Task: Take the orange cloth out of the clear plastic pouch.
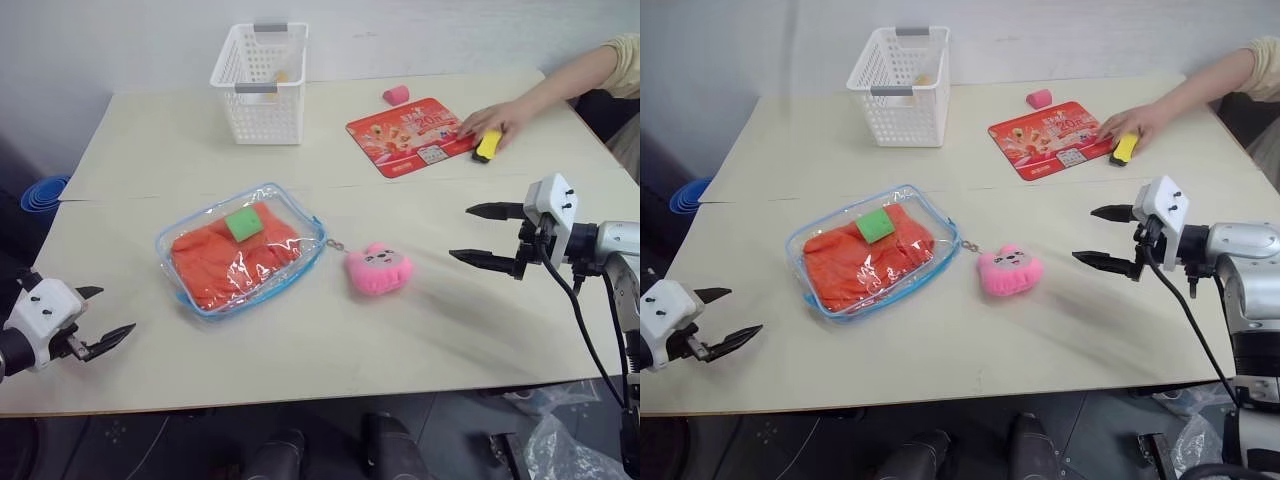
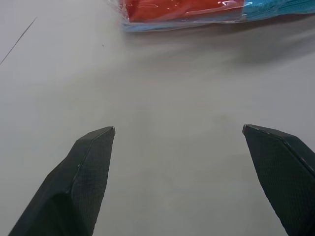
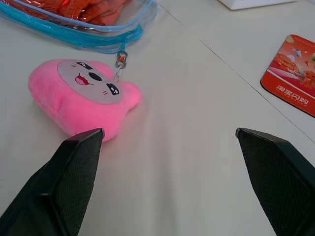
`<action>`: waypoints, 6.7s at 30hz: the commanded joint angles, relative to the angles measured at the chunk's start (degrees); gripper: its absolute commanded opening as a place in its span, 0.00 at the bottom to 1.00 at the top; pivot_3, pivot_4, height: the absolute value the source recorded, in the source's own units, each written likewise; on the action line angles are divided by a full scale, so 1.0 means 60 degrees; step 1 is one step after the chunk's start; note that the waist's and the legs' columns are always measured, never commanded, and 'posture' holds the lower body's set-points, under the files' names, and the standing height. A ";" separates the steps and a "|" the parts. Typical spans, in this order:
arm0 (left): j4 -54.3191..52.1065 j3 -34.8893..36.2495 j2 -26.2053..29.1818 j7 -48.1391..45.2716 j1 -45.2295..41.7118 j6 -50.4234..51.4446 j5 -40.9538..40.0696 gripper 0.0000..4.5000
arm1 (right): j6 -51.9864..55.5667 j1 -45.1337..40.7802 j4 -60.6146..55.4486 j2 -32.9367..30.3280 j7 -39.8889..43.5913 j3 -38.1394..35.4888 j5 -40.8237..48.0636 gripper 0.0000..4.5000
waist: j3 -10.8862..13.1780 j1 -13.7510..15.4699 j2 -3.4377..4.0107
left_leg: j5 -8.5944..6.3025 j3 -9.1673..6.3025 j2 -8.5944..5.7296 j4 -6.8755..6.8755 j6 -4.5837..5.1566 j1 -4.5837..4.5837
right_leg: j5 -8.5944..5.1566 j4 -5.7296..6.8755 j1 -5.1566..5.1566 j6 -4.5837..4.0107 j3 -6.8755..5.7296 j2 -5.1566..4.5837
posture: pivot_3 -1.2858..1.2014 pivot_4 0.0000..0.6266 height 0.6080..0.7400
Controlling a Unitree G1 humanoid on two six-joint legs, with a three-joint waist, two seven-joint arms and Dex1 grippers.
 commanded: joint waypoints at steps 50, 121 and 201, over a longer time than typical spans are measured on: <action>0.2593 -0.5619 -0.2659 0.0550 -0.9199 0.1750 0.0488 0.97 | 0.3276 0.0305 -0.5229 0.0873 -0.1723 -0.0199 0.2555 1.00 | 0.0007 0.0200 -0.0023 | -0.0070 0.0036 0.0042 0.0160 -0.0003 -0.0026 | 0.0010 0.0076 0.0000 0.0009 0.0036 0.0085 | 0.52 0.24 1.00; -0.2805 -0.0491 0.0648 0.1702 -0.4633 0.7387 -0.1974 1.00 | 0.3128 -0.0157 -0.5512 0.1423 -0.1077 0.0951 0.2977 1.00 | 0.0035 0.0253 -0.0153 | -0.0103 0.0068 0.0081 0.0160 -0.0003 -0.0027 | 0.0025 0.0065 -0.0019 0.0000 0.0085 0.0115 | 0.52 0.24 1.00; -0.2047 -0.7915 -0.1019 -0.2069 -0.6775 -0.2251 0.3669 0.01 | 0.3158 0.4529 -0.7659 -0.0759 -0.1118 -0.1796 0.3293 1.00 | 0.0054 0.0312 -0.0148 | -0.0119 0.0147 0.0101 0.0173 0.0018 -0.0011 | 0.0046 0.0005 -0.0015 0.0025 0.0120 0.0144 | 0.52 0.24 1.00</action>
